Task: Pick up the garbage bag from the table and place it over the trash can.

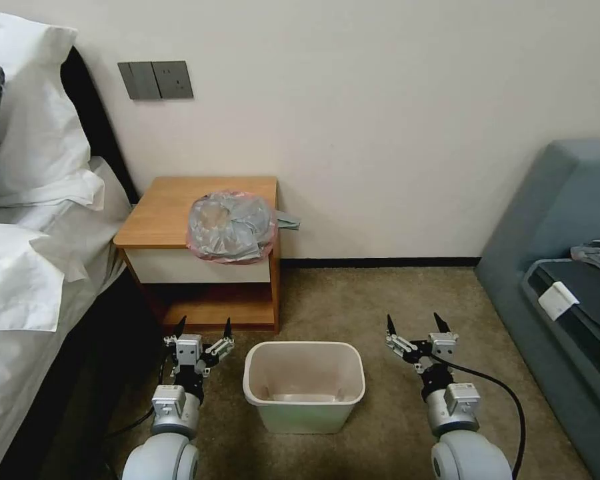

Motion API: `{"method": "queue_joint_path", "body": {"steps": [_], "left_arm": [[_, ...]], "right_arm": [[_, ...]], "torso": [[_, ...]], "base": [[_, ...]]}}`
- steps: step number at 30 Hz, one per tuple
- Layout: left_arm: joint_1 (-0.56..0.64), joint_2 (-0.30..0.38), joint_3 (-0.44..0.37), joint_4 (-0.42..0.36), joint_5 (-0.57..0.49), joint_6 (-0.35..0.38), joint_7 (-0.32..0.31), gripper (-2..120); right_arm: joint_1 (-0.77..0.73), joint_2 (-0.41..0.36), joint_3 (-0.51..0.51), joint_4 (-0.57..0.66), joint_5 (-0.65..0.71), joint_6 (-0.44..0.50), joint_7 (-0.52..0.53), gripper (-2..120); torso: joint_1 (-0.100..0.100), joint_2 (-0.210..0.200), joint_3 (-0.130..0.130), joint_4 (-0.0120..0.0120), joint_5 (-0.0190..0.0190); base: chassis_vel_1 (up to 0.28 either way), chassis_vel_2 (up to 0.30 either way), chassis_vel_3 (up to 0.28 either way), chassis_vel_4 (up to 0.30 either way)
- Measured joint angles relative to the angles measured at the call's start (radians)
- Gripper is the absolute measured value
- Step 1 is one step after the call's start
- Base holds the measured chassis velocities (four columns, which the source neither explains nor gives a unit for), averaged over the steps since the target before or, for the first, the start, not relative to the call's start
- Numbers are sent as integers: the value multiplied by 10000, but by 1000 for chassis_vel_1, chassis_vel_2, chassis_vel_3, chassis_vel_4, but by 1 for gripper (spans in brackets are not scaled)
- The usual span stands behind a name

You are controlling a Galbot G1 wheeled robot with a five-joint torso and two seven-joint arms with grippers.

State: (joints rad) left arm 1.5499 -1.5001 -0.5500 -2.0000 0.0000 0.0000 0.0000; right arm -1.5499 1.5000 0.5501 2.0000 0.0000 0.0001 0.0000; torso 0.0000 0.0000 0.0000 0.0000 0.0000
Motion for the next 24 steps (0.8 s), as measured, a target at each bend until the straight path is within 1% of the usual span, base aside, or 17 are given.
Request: {"method": "queue_joint_path", "body": {"steps": [24], "left_arm": [[0, 1, 0, 0, 0, 0, 0, 100]], "right_arm": [[0, 0, 0, 0, 0, 0, 0, 100]], "torso": [[0, 0, 0, 0, 0]], "base": [[0, 0, 0, 0]]}}
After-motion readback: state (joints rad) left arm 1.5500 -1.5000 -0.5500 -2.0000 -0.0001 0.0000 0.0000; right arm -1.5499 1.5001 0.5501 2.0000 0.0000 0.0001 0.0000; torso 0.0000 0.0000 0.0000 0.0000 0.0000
